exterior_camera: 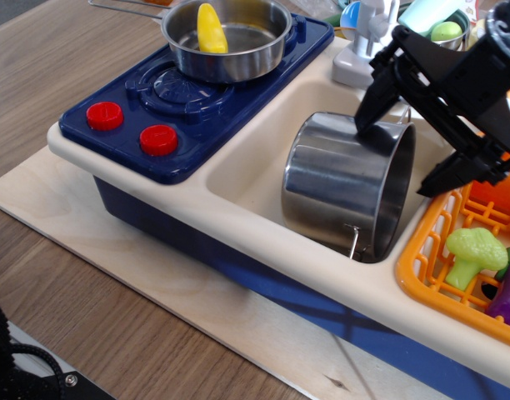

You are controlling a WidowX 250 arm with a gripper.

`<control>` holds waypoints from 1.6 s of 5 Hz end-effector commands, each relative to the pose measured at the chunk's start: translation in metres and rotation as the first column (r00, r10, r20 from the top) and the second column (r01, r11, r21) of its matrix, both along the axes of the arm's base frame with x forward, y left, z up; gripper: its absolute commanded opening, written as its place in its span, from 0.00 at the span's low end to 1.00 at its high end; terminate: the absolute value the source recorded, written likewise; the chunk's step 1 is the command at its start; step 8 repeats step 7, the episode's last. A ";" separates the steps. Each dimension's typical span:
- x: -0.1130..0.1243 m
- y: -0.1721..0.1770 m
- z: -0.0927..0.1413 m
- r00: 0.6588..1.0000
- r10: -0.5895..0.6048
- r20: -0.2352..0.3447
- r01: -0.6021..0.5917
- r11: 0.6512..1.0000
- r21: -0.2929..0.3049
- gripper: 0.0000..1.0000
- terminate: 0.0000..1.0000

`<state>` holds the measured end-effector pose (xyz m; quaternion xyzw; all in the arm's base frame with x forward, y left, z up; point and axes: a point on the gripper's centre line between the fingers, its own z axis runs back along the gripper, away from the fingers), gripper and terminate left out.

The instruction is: Flip pot upright which is in sink

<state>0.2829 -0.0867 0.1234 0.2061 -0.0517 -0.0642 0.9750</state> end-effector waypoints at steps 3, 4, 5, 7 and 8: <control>-0.006 0.039 0.012 0.998 -0.046 0.052 0.050 0.995 -0.088 0.00 0.00; -0.005 0.042 0.013 0.997 -0.022 0.072 0.037 0.978 -0.207 0.00 0.00; -0.006 0.045 0.009 0.991 -0.007 0.132 0.045 0.957 -0.287 1.00 0.00; -0.006 0.045 0.009 0.991 -0.007 0.132 0.045 0.957 -0.287 1.00 1.00; -0.006 0.045 0.009 0.991 -0.007 0.132 0.045 0.957 -0.287 1.00 1.00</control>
